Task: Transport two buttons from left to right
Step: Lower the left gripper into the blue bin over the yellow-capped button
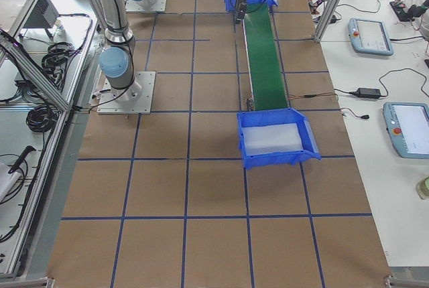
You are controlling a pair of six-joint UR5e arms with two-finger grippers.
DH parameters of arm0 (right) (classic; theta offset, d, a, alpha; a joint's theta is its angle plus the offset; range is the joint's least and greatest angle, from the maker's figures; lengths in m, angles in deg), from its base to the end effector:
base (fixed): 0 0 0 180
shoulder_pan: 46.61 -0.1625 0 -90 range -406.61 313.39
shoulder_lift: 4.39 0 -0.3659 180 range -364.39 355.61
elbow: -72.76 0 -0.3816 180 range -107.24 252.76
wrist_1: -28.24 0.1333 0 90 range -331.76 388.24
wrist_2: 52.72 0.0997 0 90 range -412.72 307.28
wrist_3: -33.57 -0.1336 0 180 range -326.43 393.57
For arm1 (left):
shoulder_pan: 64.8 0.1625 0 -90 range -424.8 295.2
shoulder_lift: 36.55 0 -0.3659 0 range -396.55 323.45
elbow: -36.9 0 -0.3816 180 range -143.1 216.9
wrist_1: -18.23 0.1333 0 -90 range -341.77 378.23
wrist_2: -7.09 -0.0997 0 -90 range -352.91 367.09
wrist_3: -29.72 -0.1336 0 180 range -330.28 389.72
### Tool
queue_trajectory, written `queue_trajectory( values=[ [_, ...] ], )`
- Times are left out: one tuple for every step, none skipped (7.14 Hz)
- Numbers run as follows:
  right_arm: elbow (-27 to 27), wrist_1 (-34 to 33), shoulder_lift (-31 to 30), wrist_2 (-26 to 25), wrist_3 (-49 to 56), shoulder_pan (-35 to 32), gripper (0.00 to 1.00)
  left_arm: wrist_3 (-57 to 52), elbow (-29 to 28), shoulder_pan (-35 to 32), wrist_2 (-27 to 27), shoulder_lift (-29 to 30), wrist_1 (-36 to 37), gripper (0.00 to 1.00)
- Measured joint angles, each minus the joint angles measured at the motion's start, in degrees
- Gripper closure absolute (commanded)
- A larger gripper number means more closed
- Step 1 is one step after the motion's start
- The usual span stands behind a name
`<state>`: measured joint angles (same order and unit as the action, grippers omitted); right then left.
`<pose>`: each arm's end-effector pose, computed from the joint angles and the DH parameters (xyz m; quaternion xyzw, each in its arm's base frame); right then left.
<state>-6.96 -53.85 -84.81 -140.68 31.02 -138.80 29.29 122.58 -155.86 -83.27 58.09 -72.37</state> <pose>0.1580 -0.5190 0.3830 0.0043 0.9979 0.0635 0.0152 -0.1418 -0.5062 0.3899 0.0130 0.9999 0.0080 0.0032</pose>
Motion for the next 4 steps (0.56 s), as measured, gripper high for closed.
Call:
queue_trajectory(
  values=[
    [0.08, -0.02, 0.00, 0.02, 0.00, 0.00, 0.00, -0.03, -0.11, 0.05, -0.02, 0.01, -0.06, 0.00],
    [0.23, -0.06, 0.00, 0.02, 0.00, -0.05, 0.00, -0.17, -0.13, 0.19, -0.05, 0.01, -0.07, 0.00],
    [0.36, -0.08, 0.00, 0.04, 0.00, -0.12, 0.00, -0.55, -0.14, 0.53, -0.07, 0.02, -0.06, 0.00],
    [0.40, -0.08, 0.00, 0.04, 0.00, -0.15, 0.00, -1.08, -0.13, 1.04, -0.08, 0.05, -0.04, 0.00]
  ],
)
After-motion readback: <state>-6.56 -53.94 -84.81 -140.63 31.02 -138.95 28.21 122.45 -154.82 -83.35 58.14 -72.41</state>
